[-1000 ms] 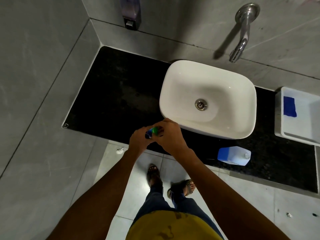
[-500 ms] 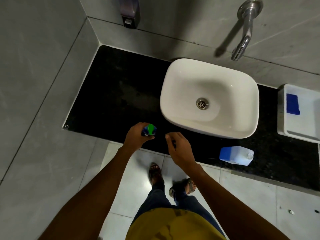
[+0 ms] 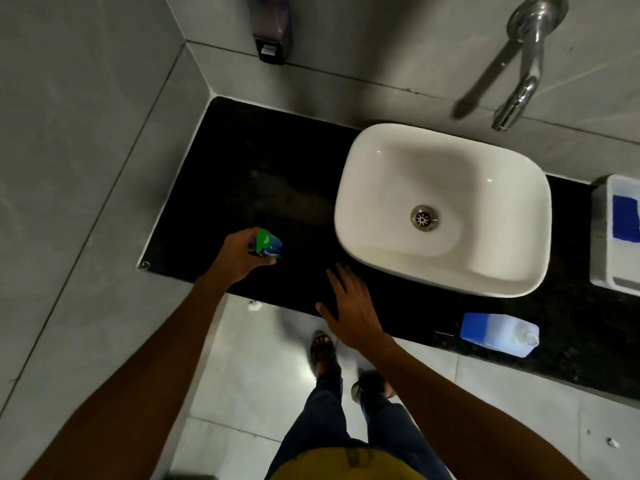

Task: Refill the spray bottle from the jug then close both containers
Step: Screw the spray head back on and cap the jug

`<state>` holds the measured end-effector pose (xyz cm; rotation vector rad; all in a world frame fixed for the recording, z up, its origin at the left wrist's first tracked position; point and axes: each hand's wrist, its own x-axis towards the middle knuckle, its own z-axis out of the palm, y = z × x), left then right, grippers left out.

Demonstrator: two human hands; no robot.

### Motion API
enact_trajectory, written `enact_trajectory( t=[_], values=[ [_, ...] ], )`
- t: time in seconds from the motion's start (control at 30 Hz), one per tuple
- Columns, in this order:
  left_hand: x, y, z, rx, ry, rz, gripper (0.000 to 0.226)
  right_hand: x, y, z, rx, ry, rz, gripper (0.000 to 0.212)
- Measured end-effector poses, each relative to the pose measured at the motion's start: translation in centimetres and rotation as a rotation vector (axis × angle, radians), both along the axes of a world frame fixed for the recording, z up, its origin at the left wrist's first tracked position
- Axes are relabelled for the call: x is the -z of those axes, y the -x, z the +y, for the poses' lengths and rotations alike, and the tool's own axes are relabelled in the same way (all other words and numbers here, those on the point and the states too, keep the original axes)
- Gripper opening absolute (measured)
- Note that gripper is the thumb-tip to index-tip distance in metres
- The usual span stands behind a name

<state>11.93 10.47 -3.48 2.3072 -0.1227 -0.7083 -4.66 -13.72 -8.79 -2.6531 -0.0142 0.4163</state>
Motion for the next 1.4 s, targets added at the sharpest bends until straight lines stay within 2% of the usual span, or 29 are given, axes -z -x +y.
enact_trajectory(
  t=[0.23, 0.47, 0.63, 0.77, 0.87, 0.9, 0.97, 1.13, 1.2, 1.27, 1.33, 1.4],
  values=[
    [2.1, -0.9, 0.9, 0.011, 0.032, 0.028, 0.057, 3.7, -0.3, -0.2, -0.114, 0.158, 0.030, 0.082],
    [3.2, -0.2, 1.3, -0.018, 0.073, -0.001, 0.075, 4.9, 0.1, 0.5, -0.086, 0.191, 0.004, 0.088],
    [4.3, 1.6, 1.0, -0.158, 0.119, -0.021, 0.082, 4.8, -0.1, 0.1, -0.104, 0.187, 0.010, 0.088],
    [4.6, 3.7, 0.0, -0.268, 0.042, -0.021, 0.084, 4.4, -0.1, 0.2, -0.089, 0.162, 0.027, 0.082],
    [4.5, 5.5, -1.1, -0.362, 0.000, -0.089, 0.112, 3.5, 0.8, -0.3, -0.086, 0.065, -0.012, 0.074],
    [4.3, 6.4, -1.5, -0.442, -0.008, -0.088, 0.122, 3.0, 1.4, -0.8, -0.089, 0.030, -0.033, 0.072],
    [4.2, 8.7, -2.3, -0.637, -0.015, -0.075, 0.128, 2.3, 3.2, -1.9, -0.078, -0.040, -0.055, 0.068],
    [3.8, 16.4, -6.7, -0.918, -0.161, -0.050, 0.099, 1.2, 10.9, -6.6, 0.020, -0.119, -0.018, 0.061],
    [3.6, 19.0, -9.6, -1.010, -0.144, -0.011, 0.083, 0.8, 14.7, -9.2, 0.092, -0.122, -0.028, 0.057],
    [3.6, 21.5, -13.1, -0.904, -0.039, 0.014, 0.061, 0.5, 18.4, -12.0, 0.196, -0.095, -0.037, 0.050],
    [3.6, 23.5, -16.8, -0.675, 0.080, 0.067, 0.043, 0.2, 21.6, -14.8, 0.338, -0.071, -0.024, 0.042],
    [3.1, 25.0, -20.7, -0.408, 0.167, 0.100, 0.039, -0.2, 24.1, -17.9, 0.489, -0.048, -0.031, 0.036]
  ],
)
